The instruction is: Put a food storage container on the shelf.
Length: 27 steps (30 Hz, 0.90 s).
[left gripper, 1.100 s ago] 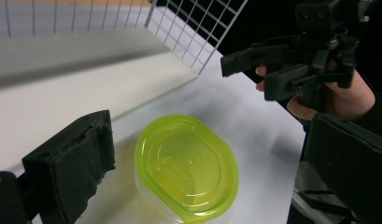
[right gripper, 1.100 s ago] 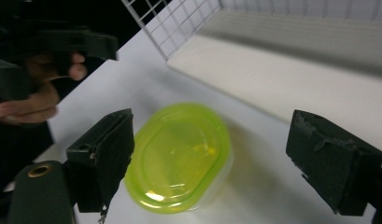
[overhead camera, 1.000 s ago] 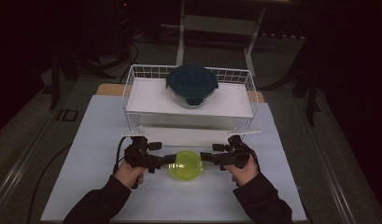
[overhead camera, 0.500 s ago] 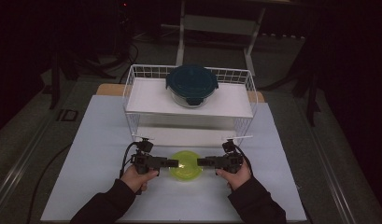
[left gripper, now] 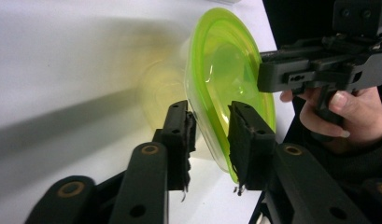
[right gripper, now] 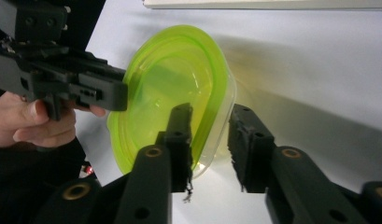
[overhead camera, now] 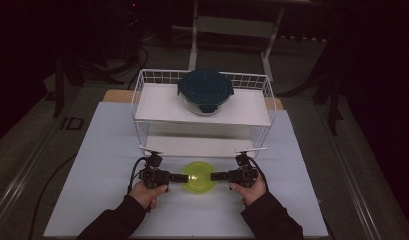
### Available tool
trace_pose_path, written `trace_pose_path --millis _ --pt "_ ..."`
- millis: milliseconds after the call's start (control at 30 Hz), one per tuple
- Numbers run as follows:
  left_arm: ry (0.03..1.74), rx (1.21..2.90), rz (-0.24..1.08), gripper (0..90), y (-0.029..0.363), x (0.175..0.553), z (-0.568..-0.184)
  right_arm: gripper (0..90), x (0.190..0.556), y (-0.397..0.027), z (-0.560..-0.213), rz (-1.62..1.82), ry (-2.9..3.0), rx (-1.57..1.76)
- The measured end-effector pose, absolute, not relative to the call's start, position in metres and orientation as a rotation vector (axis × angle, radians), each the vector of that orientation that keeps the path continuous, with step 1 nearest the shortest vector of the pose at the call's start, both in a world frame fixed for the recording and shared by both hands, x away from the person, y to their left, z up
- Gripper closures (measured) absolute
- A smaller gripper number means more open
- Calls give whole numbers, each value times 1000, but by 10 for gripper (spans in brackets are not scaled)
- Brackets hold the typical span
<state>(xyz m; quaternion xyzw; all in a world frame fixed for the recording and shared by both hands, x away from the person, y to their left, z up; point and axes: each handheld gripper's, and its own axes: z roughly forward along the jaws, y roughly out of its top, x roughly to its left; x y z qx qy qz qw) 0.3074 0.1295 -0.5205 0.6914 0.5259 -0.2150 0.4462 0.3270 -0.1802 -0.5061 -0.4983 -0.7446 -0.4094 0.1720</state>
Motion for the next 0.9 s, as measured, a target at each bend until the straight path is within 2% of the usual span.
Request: trace_pose_path --millis 500,900 --pt "1283 1724 -530 749 131 304 -519 752 316 -177 -501 -1150 -2108 -1455" --pt "1289 1740 -477 782 127 296 -512 792 309 -177 -497 -1153 -2114 -1478"
